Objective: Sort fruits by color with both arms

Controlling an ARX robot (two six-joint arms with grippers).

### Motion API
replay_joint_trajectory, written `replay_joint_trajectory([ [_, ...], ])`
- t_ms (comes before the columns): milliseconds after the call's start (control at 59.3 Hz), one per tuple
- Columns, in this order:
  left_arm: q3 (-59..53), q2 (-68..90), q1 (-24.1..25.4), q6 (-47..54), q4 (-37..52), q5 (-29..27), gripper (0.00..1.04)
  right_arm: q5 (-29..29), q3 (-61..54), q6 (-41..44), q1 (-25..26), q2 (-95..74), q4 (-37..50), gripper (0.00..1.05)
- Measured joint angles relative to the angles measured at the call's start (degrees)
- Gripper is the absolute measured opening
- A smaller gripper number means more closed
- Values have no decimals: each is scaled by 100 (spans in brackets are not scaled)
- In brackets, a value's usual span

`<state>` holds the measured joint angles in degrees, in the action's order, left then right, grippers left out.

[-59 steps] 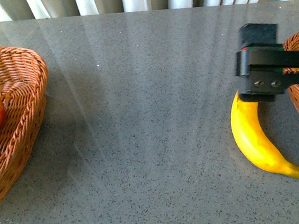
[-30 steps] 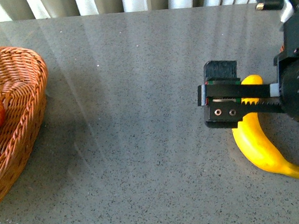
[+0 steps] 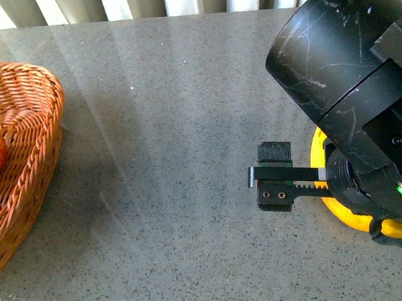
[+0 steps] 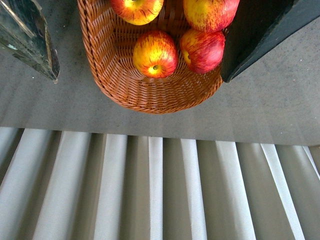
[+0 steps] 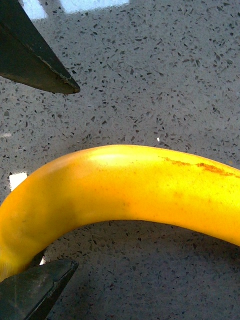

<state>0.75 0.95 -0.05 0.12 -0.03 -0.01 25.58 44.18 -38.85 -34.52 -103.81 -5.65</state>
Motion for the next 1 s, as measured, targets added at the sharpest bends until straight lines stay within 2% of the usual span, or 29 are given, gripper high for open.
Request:
replay_joint_trajectory([
  [708, 2, 0, 0, 0, 0, 0, 96, -428, 334, 28, 435, -619, 310, 94],
  [995, 0, 0, 0, 0, 0, 0, 96, -553, 308, 35, 400, -573, 411, 55],
])
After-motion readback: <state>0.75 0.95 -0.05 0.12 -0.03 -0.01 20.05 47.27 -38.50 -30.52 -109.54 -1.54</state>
